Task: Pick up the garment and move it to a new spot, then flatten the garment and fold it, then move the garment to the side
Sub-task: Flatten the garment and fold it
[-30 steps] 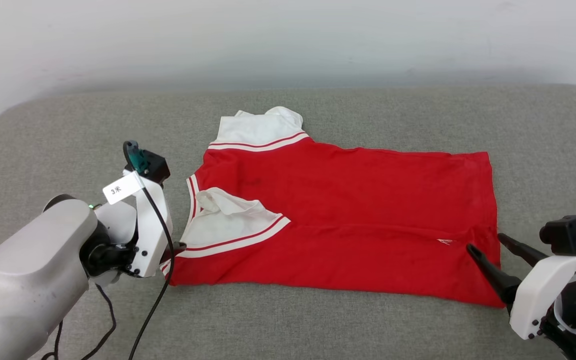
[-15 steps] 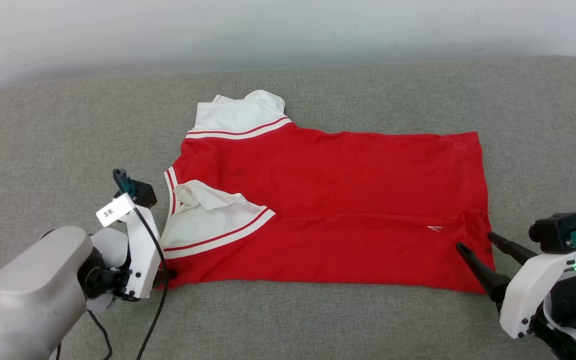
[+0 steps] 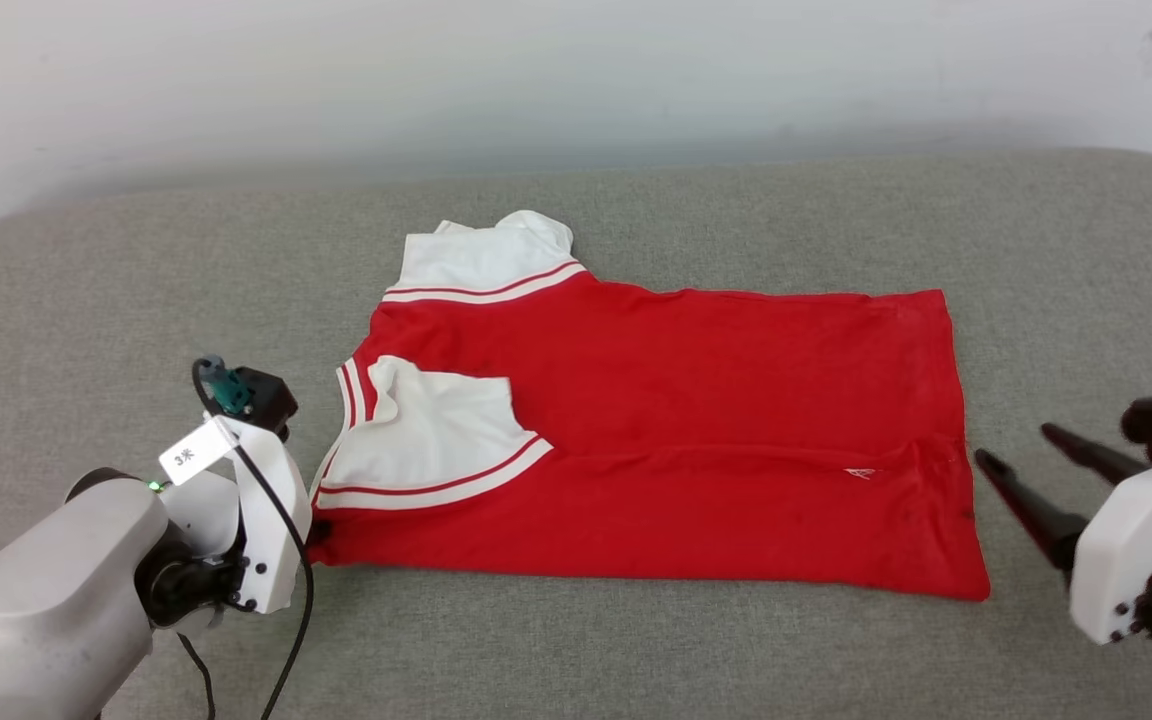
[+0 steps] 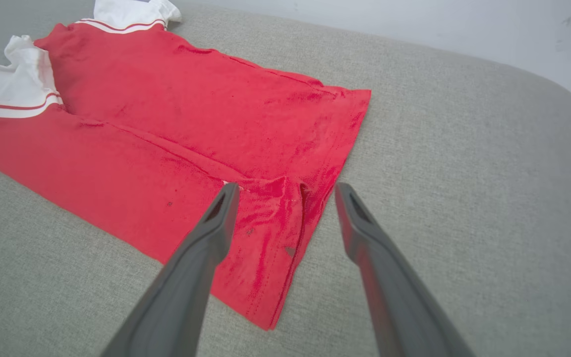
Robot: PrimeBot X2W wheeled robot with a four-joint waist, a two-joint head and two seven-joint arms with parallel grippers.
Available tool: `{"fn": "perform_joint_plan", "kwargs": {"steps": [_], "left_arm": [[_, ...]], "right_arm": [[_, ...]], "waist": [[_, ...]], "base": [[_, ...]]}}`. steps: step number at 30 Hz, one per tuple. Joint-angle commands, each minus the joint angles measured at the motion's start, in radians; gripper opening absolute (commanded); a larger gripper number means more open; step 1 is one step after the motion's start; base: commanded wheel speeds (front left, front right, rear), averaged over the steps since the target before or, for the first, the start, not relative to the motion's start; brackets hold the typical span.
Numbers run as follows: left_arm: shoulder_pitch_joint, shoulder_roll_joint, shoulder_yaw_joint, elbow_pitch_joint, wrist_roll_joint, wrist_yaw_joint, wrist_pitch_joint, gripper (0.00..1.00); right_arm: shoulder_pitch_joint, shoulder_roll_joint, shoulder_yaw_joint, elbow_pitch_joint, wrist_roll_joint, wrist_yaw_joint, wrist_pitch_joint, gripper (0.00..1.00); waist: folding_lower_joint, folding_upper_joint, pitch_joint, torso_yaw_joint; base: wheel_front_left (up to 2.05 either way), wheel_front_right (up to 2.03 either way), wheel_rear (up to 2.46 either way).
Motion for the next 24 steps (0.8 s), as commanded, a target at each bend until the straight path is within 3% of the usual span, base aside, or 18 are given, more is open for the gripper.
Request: {"fn": "perform_joint_plan", "kwargs": {"steps": [1, 5, 7, 13, 18, 24], "left_arm": [[0.014, 0.005, 0.005, -0.006, 0.004, 0.000, -0.008, 0.00], [0.022, 0.031, 0.013, -0.065, 0.015, 0.006, -0.045, 0.00], [0.028, 0.046, 0.014, -0.114, 0.024, 0.021, -0.062, 0.00], [0.036, 0.061, 0.018, -0.184, 0.034, 0.048, -0.076, 0.00], [0.028, 0.073, 0.021, -0.231, 0.043, 0.068, -0.078, 0.00], [0.008, 0.078, 0.031, -0.261, 0.053, 0.083, -0.093, 0.00]], "right_arm": [[-0.018, -0.009, -0.007, -0.010, 0.000, -0.001, 0.009, 1.00], [-0.015, -0.066, -0.025, -0.053, 0.020, -0.001, 0.118, 1.00], [-0.012, -0.100, -0.031, -0.073, 0.046, -0.001, 0.234, 1.00], [0.004, -0.093, -0.034, -0.065, 0.082, -0.001, 0.378, 1.00], [0.006, -0.043, -0.020, -0.005, 0.064, -0.001, 0.407, 1.00], [-0.026, 0.034, 0.005, 0.146, 0.040, -0.001, 0.342, 1.00]], "waist": [[0.0000, -0.0001, -0.006, 0.003], [0.0000, -0.0001, -0.014, 0.011], [0.0000, -0.0001, -0.016, 0.015], [0.0000, -0.0001, -0.005, 0.023], [0.0000, -0.0001, 0.019, 0.036], [0.0000, -0.0001, 0.068, 0.059]], "base": [[0.00, 0.00, 0.00], [0.00, 0.00, 0.00], [0.00, 0.00, 0.00], [0.00, 0.00, 0.00], [0.00, 0.00, 0.00], [0.00, 0.00, 0.00]]}}
